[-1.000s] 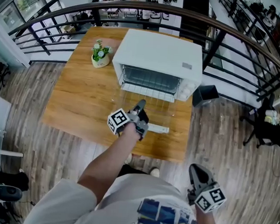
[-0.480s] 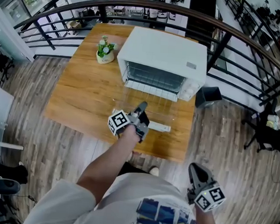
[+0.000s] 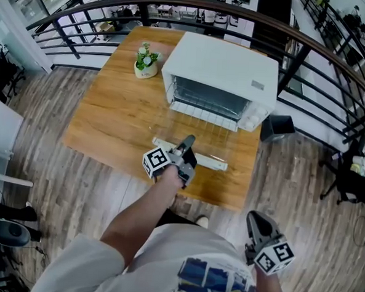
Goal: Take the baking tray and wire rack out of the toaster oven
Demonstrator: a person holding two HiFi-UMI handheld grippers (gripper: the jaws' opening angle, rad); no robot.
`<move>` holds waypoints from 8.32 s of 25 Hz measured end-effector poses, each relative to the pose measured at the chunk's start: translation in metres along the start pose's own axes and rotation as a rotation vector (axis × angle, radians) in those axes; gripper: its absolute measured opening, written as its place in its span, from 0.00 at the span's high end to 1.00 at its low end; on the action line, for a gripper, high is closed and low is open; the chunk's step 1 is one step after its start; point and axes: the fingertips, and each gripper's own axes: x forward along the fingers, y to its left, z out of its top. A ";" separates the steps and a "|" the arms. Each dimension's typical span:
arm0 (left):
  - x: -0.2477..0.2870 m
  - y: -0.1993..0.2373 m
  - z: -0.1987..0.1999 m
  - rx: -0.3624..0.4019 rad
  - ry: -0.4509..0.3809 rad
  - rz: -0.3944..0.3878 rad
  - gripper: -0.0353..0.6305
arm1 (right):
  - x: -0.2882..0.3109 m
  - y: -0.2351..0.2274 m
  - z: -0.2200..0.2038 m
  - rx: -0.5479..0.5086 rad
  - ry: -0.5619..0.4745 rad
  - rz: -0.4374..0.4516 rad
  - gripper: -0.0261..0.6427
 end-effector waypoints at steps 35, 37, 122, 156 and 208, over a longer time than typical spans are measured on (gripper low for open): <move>-0.098 -0.006 0.072 -0.020 -0.088 -0.009 0.94 | 0.075 0.045 0.012 -0.058 0.067 0.166 0.95; -0.105 -0.004 0.081 -0.020 -0.089 -0.004 0.94 | 0.084 0.048 0.014 -0.063 0.071 0.176 0.94; -0.125 0.128 0.373 0.152 -0.021 0.360 0.91 | 0.221 0.132 0.028 0.018 -0.014 -0.053 0.95; -0.132 0.138 0.377 0.537 -0.046 0.979 0.65 | 0.218 0.130 0.027 0.062 -0.028 -0.070 0.95; -0.146 0.096 0.317 0.566 -0.059 0.858 0.56 | 0.179 0.108 0.016 0.074 -0.036 -0.056 0.95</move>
